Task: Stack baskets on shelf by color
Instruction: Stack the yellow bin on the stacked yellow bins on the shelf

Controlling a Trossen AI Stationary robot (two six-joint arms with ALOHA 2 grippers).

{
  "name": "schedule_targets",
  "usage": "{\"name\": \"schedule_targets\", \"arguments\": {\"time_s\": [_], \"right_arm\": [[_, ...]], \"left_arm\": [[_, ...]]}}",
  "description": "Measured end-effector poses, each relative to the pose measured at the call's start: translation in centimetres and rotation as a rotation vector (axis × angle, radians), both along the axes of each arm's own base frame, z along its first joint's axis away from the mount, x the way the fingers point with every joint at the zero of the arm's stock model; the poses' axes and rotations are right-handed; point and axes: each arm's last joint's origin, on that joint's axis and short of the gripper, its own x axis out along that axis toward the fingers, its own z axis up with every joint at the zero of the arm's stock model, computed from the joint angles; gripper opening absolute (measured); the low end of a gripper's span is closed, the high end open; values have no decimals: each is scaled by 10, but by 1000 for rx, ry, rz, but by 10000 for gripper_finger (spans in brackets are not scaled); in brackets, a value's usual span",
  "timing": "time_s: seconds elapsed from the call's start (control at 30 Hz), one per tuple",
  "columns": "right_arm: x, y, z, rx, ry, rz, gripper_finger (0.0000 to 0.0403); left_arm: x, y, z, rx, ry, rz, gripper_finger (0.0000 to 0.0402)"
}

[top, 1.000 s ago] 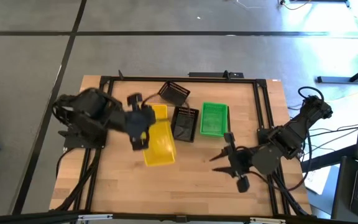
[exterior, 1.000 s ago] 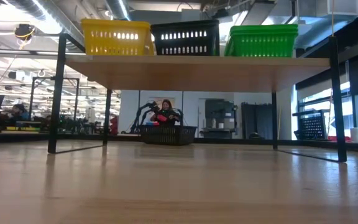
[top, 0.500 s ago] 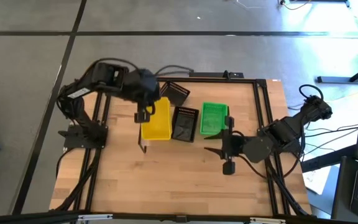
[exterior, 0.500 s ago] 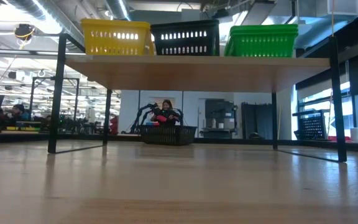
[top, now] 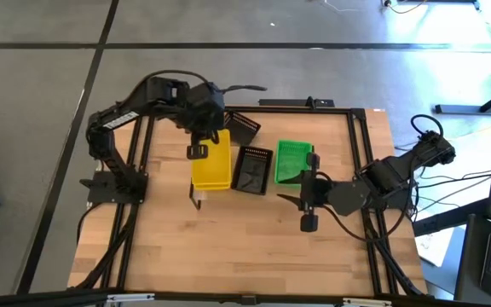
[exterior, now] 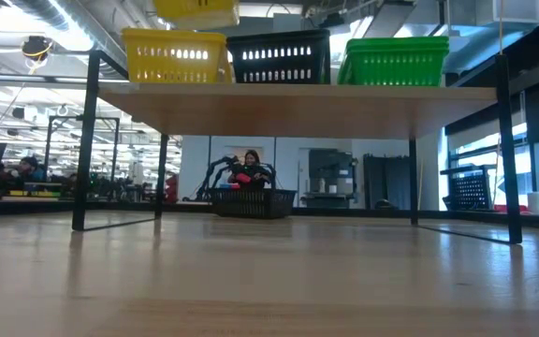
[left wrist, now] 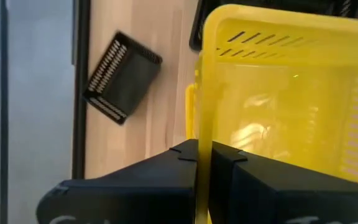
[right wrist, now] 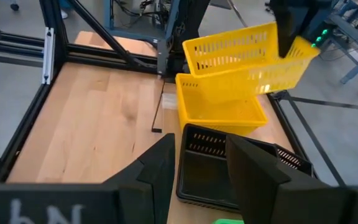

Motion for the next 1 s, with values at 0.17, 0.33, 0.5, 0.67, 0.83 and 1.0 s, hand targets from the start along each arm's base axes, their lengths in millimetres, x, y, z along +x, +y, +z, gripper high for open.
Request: {"name": "schedule_targets", "arguments": {"time_s": [0.17,0.33,0.5,0.67,0.83,1.0], "right_arm": [[2,-4,-1,-3,7,-14,139],[3,-9,-2,-8,17,-30,139],[4,-12,-2,-10,20,-42,139],[4,-12,-3,-28,33,-36,139],[4,-12,-3,-37,36,-32,139],[4,-12,-3,-38,36,-32,139]], "left_arm": [[6,8,-22,-22,94,5,0],[7,14,-37,-47,149,18,0],[8,17,-44,-54,177,27,0],[10,17,-50,-59,189,32,0],[12,17,-60,-69,226,34,0],[12,17,-64,-78,235,53,0]]}}
